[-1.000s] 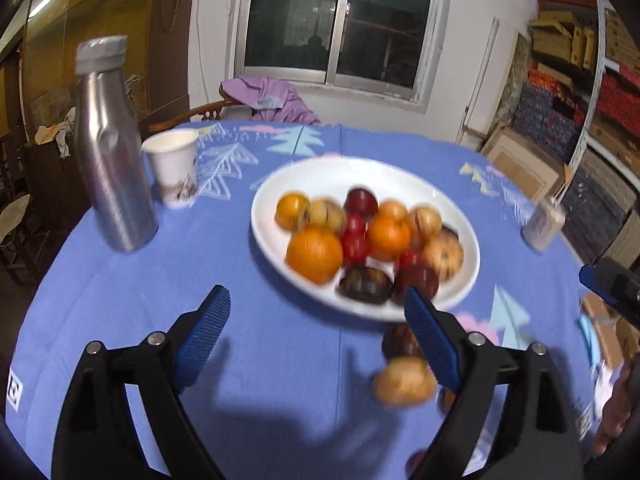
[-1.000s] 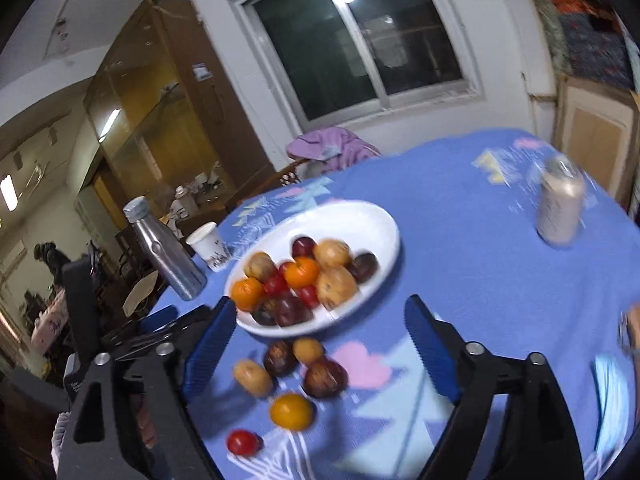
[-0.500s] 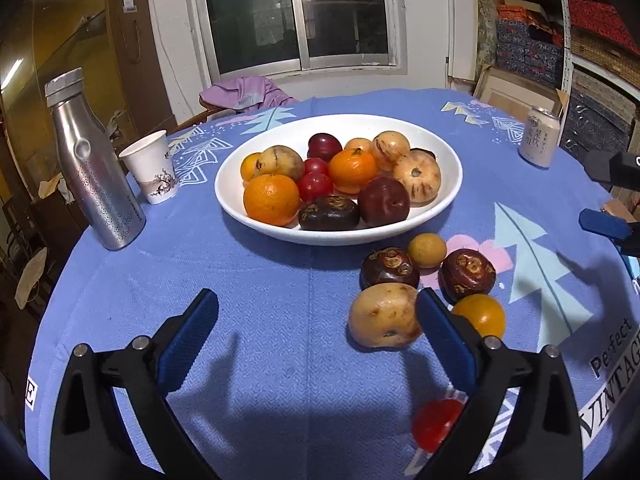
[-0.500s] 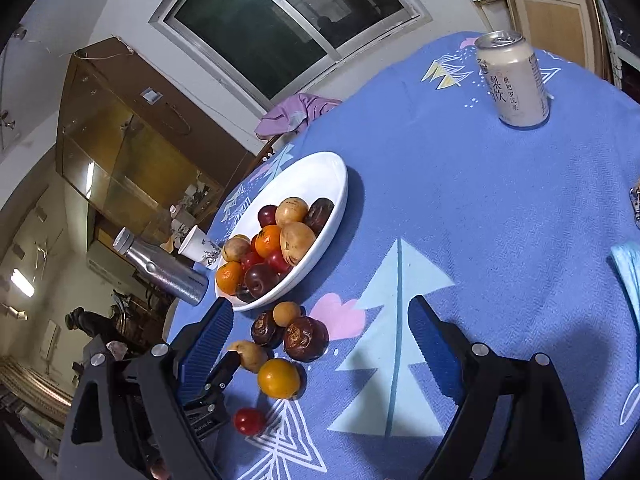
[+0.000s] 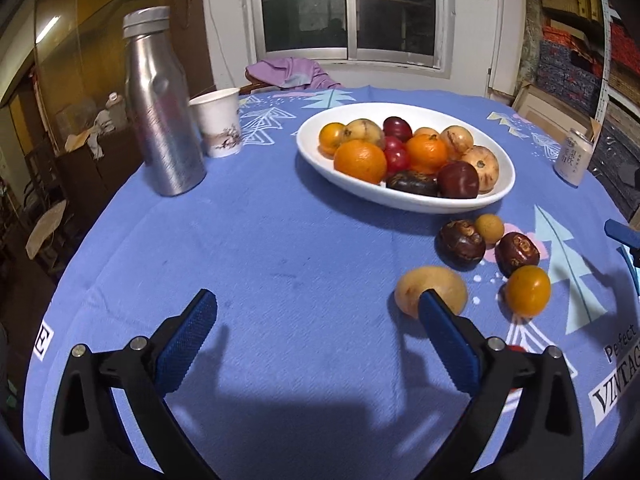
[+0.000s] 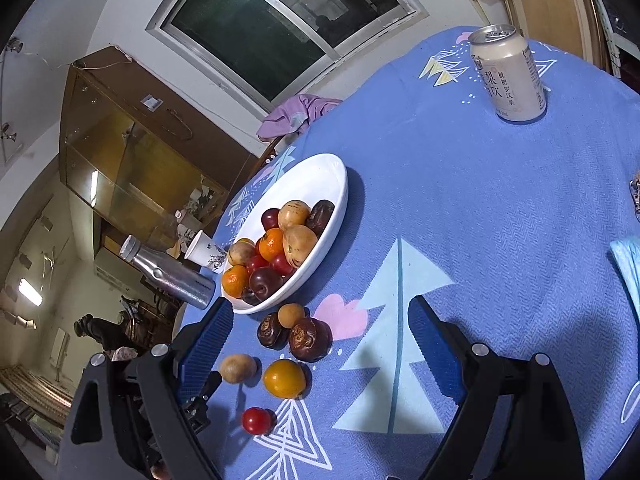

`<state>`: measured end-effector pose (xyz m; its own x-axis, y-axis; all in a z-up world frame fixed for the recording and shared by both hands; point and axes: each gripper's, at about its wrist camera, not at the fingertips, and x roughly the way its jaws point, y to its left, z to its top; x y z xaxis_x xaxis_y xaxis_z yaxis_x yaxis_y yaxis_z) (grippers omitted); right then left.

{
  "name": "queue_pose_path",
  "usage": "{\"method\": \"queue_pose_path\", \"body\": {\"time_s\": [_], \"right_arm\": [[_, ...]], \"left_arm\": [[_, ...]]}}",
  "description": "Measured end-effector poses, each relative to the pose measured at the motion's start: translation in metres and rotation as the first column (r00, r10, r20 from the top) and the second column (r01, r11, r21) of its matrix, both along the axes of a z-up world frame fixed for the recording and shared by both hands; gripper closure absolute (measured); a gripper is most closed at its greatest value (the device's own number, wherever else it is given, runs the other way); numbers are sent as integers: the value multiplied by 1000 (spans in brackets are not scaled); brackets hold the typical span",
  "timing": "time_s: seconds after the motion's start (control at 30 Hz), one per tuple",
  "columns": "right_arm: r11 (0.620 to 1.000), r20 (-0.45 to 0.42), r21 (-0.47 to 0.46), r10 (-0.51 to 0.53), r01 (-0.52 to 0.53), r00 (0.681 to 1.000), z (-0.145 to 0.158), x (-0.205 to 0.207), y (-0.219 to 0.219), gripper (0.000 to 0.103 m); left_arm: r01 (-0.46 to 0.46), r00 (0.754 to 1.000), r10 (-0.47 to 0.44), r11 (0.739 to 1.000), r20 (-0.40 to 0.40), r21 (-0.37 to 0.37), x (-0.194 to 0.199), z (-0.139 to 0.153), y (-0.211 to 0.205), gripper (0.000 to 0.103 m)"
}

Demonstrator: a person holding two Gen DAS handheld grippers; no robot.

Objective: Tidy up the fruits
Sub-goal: 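Move the left gripper to a tan round fruit and grasp it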

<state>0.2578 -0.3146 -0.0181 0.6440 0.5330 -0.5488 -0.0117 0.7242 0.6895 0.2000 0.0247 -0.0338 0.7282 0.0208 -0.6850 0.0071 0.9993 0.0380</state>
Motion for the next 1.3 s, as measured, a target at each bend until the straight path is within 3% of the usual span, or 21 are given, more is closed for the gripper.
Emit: {"method": "queue_pose_path", "body": {"time_s": [0.13, 0.53, 0.6, 0.67, 0.8, 1.0, 1.13, 1.3], "right_arm": [[1000, 5, -9, 6, -6, 1000, 0, 0, 3, 13], [1000, -3, -24, 10, -10, 1000, -2, 2, 5, 13], [1000, -4, -25, 6, -6, 1000, -1, 1, 5, 13], [1000, -8, -18, 0, 0, 1000, -1, 1, 3, 13], [1000, -12, -14, -2, 2, 1000, -2, 1, 3, 13], [999, -10, -31, 13, -13, 1000, -2, 1, 9, 13], [999, -16, -41, 13, -14, 1000, -3, 1, 11, 13], [998, -12, -53, 35, -35, 999, -4, 1, 16, 13]], "left_arm": [[15, 999, -14, 1000, 42, -1, -9, 6, -2, 4], [173, 983, -179, 976, 37, 136, -20, 1, -46, 5], [184, 982, -189, 975, 28, 123, -19, 0, -46, 12], [205, 979, -206, 975, -2, 87, -14, -3, -45, 31], [229, 973, -228, 973, -46, 20, -6, -9, -43, 34], [267, 954, -274, 961, -121, -68, 8, -21, -48, 57], [257, 955, -268, 961, -127, -102, 12, -23, -44, 58], [223, 968, -231, 971, -99, -80, 10, -18, -38, 62]]}}
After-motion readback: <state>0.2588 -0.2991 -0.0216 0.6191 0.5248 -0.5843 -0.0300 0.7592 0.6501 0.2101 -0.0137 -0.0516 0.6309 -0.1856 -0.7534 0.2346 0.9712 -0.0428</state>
